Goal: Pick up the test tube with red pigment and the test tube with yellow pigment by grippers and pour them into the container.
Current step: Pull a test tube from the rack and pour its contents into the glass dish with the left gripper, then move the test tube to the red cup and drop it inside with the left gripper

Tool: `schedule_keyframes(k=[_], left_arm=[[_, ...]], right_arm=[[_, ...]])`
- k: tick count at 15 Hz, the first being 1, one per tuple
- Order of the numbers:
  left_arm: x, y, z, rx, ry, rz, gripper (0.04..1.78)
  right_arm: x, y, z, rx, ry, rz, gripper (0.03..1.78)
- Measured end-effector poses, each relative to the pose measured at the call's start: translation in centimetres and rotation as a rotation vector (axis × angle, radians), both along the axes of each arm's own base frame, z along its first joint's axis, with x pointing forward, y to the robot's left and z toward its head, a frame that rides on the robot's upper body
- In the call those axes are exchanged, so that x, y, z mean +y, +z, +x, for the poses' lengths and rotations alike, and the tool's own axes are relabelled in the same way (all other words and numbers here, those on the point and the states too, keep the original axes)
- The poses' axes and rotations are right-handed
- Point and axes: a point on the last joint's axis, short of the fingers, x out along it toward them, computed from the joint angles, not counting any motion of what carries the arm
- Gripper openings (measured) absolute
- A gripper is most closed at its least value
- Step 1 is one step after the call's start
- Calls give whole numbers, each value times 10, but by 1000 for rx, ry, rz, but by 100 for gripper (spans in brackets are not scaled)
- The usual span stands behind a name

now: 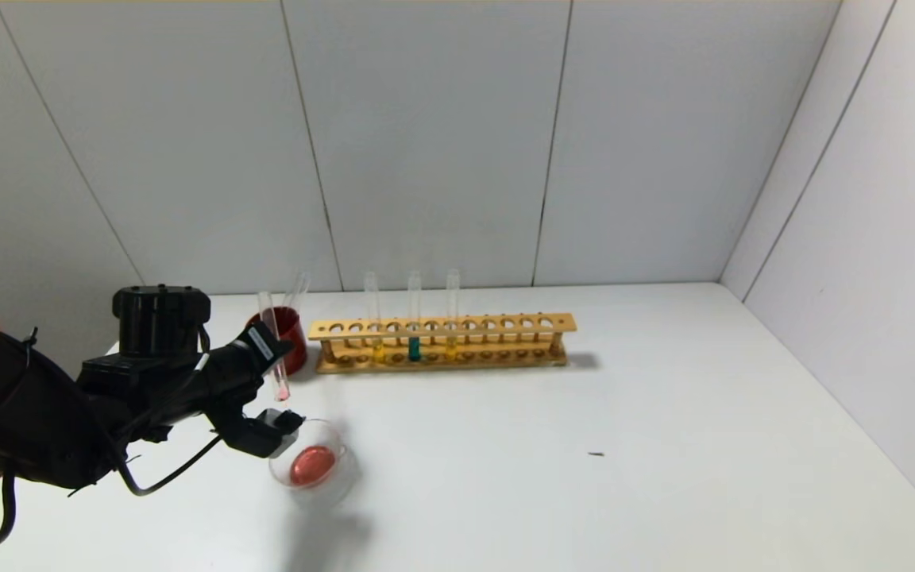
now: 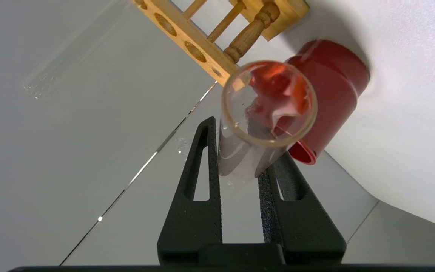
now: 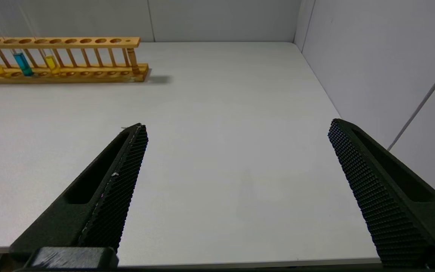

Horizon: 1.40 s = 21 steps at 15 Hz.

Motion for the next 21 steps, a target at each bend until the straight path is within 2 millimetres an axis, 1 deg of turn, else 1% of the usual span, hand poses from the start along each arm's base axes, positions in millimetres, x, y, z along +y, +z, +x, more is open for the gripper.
schedule_keyframes(k=[2,4,7,9,13,15,17,21], left_arm=[[0,-1,-2,17,2,-7,33],[1,-5,-9,63,28,-54,33],[-4,-15,-32,219,94,-194,33],[-9,-15,-43,284,149,-307,33],[-12,-6,-47,335,276,-567,33],[-12,2,-48,351,349,-730,33],[-12,17,-47,359,425,-930,33],[-14,69,-32,363,514,-1393,33]], right_arm=[[0,0,0,0,0,0,175],[0,0,0,0,0,0,175],[0,0,0,0,0,0,175],[0,0,0,0,0,0,175],[0,0,0,0,-1,0,175],[0,0,0,0,0,0,175],[0,0,0,0,0,0,175],[0,0,0,0,0,0,175]])
